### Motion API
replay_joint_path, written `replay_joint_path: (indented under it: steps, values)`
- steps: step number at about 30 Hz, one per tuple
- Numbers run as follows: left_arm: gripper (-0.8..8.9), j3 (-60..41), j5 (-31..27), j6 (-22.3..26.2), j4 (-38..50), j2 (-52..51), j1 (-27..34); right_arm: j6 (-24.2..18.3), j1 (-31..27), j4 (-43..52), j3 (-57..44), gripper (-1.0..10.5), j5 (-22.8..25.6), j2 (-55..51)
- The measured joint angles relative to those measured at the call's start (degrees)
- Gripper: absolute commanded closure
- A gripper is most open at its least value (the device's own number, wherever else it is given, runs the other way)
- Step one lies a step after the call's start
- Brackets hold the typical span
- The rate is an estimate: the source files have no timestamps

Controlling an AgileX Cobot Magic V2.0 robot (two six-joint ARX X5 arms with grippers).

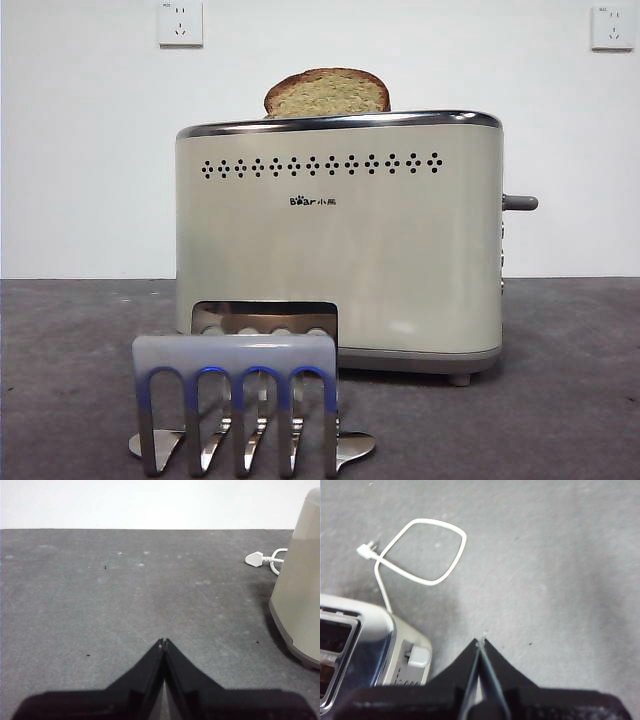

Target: Pick up a slice of bread from the rack,put the bread on the toaster,press the button

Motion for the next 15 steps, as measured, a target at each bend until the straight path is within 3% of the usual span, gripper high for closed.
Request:
replay_joint_path:
  steps: [4, 8, 10, 15]
  values:
    - [8.17, 0.0, 0.0, 0.0, 0.0, 0.0, 0.0, -2.2, -1.8, 8.3, -9.2, 9.5, -0.5, -13.1]
    - [8.17, 0.0, 0.0, 0.0, 0.1, 0.0, 0.0, -3.5, -7.6, 33.1, -35.1, 9.5, 0.0, -32.2]
    - [8.17, 0.0, 0.0, 0.0, 0.1, 0.0, 0.0, -4.7, -7.8, 43.4, -49.7, 9.5, 2.5, -40.7]
    - [8.17, 0.0, 0.0, 0.0, 0.2, 0.0, 0.0, -6.4, -7.8, 54.3, -71.7, 9.5, 2.5, -51.4]
